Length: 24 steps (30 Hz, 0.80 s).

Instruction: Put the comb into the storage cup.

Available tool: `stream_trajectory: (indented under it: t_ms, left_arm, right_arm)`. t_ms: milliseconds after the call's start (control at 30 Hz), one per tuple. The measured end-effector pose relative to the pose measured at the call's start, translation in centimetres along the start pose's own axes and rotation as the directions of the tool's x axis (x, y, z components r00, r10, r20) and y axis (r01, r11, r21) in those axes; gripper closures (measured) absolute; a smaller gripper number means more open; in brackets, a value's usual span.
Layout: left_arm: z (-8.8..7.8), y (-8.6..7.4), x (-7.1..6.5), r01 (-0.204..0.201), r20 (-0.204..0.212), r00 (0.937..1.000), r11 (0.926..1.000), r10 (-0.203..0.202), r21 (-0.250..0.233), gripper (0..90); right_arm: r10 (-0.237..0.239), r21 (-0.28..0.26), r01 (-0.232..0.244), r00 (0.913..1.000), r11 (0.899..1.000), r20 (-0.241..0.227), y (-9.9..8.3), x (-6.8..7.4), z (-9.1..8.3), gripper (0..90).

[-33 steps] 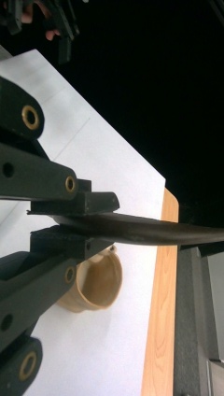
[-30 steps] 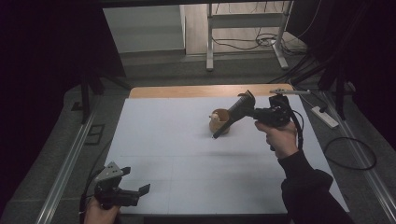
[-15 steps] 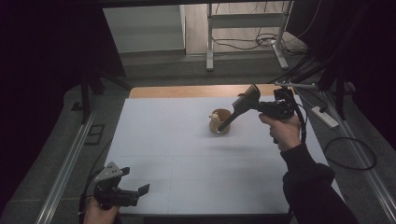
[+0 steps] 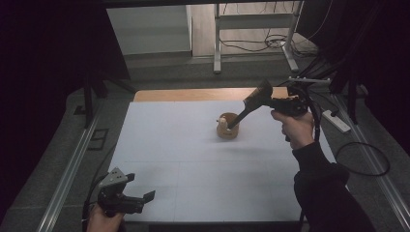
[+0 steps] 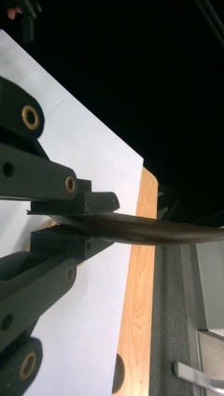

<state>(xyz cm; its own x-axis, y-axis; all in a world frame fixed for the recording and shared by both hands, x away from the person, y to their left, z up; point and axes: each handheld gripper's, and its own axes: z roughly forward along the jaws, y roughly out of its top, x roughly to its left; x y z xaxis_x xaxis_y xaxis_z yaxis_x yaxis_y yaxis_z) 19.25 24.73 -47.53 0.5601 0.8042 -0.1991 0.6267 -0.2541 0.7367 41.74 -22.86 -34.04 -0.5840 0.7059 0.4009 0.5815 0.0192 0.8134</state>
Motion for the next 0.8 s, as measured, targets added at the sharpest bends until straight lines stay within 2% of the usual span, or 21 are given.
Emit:
stream_trajectory:
  t_ms: [433,800]
  left_arm:
    - [0.0,0.0,0.0,-0.006,0.0,1.0,1.0,0.006,0.006,0.4]
    - [0.0,0.0,0.0,-0.003,0.002,1.0,1.0,0.003,0.007,0.4]
  right_arm:
    - [0.011,-0.026,-0.01,0.9986,1.0,0.052,1.5,-1.0,0.1,83.8]
    - [0.005,-0.026,-0.002,0.9953,1.0,0.096,2.4,-1.5,1.4,83.7]
